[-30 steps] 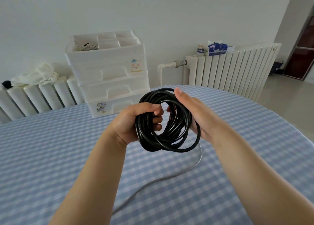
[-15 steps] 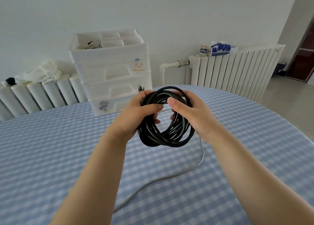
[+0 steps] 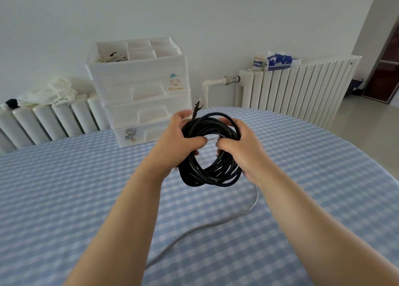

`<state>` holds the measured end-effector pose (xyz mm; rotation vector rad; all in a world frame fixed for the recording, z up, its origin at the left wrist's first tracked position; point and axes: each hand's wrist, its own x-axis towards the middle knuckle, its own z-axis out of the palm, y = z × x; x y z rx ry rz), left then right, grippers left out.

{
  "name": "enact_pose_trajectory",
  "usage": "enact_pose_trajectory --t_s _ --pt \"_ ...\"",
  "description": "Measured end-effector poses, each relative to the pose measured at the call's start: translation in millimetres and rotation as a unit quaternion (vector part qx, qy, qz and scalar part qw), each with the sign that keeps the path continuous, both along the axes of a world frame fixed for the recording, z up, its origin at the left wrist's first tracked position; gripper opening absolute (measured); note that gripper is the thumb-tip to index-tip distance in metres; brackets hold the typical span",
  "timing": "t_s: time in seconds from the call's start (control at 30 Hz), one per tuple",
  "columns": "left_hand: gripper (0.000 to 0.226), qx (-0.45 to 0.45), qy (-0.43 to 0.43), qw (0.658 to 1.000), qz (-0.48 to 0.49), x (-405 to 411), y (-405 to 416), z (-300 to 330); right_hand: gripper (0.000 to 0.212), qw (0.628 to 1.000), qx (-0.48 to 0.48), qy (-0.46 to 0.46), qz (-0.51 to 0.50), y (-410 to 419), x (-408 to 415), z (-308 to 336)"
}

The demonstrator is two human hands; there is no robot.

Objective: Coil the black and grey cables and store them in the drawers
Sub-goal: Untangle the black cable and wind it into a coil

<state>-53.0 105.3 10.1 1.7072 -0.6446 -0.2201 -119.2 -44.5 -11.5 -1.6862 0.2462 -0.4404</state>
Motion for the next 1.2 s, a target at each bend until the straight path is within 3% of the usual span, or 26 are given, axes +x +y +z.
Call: enact_pose_trajectory --t_s 0.27,0.37,0.53,0.67,0.83,1.0,1.07,1.2 --pt "0.049 0.054 0.068 0.991 -0.097 5.0 13.5 -1.3 0.026 0.999 0.025 -0.035 -0.018 4.2 2.6 -6.4" --pt "0.034 0.03 0.1 0.989 -0.106 2.0 7.9 -1.6 0.016 0.998 0.017 -0.045 -0.051 5.2 1.6 -7.2" --pt "0.02 0.005 0.108 0.994 -0.024 -1.8 -4.7 -5.5 0.019 0.993 0.01 -0.046 -0.106 10.0 3.7 -10.4" --pt "0.026 -0.035 0.12 0.991 0.055 1.1 -8.5 -7.5 0.032 0.994 0.098 -0.025 -0.048 9.9 5.8 -12.8" --pt "0.006 -0.016 0.149 0.986 0.077 5.4 -2.1 -8.3 0.032 0.996 0.087 0.01 -0.005 11.0 10.6 -17.5" --pt "0.007 -0.006 0.176 0.979 0.1 19.7 10.9 -15.0 0.048 0.993 0.097 0.014 0.06 21.2 13.8 -16.1" --pt "0.009 -0.019 0.184 0.976 0.117 29.5 18.9 -17.8 0.043 0.993 0.09 -0.003 0.072 24.8 20.1 -12.9" --pt "0.01 -0.047 0.195 0.964 0.172 52.2 32.7 -21.8 0.04 0.999 0.049 0.016 -0.01 24.5 50.1 -14.7"
